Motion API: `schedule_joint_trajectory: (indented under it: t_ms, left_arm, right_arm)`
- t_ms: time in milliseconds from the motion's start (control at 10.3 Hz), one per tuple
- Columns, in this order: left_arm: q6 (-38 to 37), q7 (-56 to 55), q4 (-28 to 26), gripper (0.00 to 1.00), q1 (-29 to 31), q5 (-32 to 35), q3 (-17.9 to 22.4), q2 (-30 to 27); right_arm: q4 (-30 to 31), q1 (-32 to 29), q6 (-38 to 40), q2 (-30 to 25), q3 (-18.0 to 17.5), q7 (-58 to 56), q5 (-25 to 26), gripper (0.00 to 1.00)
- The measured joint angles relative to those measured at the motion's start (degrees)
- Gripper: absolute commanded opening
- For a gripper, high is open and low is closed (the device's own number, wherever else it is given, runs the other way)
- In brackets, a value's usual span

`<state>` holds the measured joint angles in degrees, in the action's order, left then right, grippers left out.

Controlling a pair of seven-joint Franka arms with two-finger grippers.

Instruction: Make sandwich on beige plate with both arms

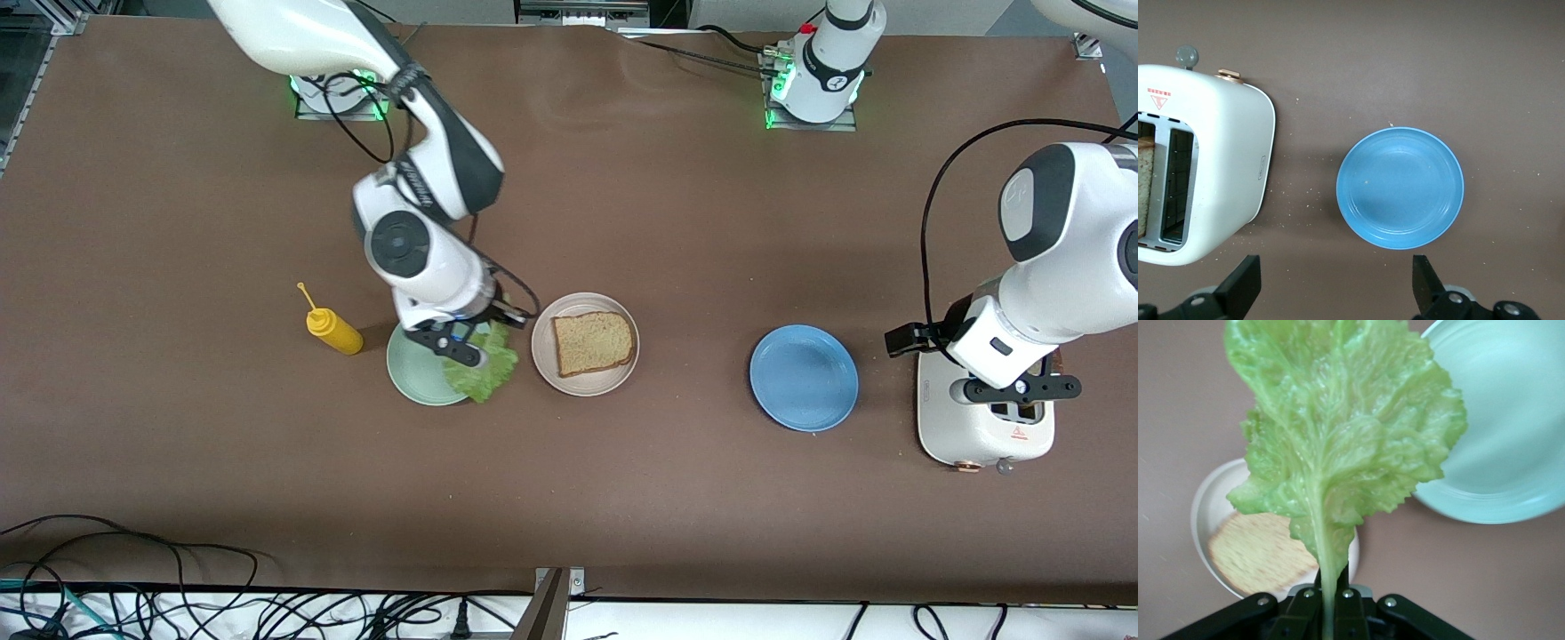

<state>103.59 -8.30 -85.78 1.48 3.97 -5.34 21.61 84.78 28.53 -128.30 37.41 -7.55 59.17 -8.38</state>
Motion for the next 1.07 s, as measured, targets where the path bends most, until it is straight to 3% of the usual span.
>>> schedule_joint_trajectory:
  t_ms: [194,582,777,1068]
  left_arm:
    - [-0.01,0.00,0.02,1.00,0.00,0.00,0.00,0.00]
    - [-0.01,0.00,0.03,1.00,0.00,0.00,0.00,0.01]
    - [-0.02,0.00,0.04,1.00,0.00,0.00,0.01,0.01]
    - [-0.02,0.00,0.04,1.00,-0.01,0.00,0.00,0.01]
  right_arm:
    - [-1.06,1.84,-9.17,3.70,-0.57,9.93,-0.34,0.00]
    - [-3.33,6.82,-15.78,9.10,-0.74,24.53,-0.40,0.00]
    - [-3.64,7.74,-21.16,11.26,-0.74,28.28,-0.40,0.00]
    - [-3.98,8.18,-21.88,11.98,-0.74,28.81,-0.39,0.00]
